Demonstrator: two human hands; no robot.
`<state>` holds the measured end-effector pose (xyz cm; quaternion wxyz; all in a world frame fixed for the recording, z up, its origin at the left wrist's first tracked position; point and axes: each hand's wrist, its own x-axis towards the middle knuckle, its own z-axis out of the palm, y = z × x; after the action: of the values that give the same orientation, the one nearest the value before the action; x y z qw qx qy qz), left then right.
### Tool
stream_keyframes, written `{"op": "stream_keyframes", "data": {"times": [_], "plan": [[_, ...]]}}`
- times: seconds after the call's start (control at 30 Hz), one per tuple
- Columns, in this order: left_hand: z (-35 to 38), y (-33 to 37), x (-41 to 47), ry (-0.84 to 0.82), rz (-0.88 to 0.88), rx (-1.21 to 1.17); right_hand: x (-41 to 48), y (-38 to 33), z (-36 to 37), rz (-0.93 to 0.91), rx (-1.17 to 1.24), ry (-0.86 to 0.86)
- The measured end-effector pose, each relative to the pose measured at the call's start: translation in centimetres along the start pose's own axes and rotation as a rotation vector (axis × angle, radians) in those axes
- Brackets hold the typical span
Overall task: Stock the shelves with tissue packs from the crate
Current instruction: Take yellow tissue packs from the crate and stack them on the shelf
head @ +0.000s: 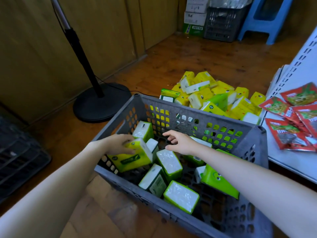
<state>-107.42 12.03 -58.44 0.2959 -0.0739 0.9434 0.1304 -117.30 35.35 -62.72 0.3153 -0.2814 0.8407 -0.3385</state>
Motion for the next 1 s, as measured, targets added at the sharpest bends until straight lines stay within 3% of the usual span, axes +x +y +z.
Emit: {"op": "stream_keyframes", "data": {"times": [0.33, 0.5, 0.73, 0.83, 1.0], "plan": [[-0.9, 2.2, 0.4, 0.474, 0.096, -0.334, -0.3, -1.7, 1.4, -0.089, 0.258, 0.023], [-1.4, 4.1, 1.0, 0.707, 0.04, -0.66, 0.1, -2.7, 2.5, -0.142, 0.447, 0.066], [-1.9, 4.7, 1.5, 0.771, -0.056, -1.086, 0.7, -2.4, 1.5, -0.011, 0.736, 0.154], [-2.0, 5.5, 1.5, 0.778, -0.048, -1.129, 1.0, -2.6, 1.6, 0.03, 0.911, 0.139], [-2.2, 6.0, 1.5, 0.758, -0.044, -1.141, 1.5, -3.0, 1.2, 0.031, 1.008, 0.265]]}}
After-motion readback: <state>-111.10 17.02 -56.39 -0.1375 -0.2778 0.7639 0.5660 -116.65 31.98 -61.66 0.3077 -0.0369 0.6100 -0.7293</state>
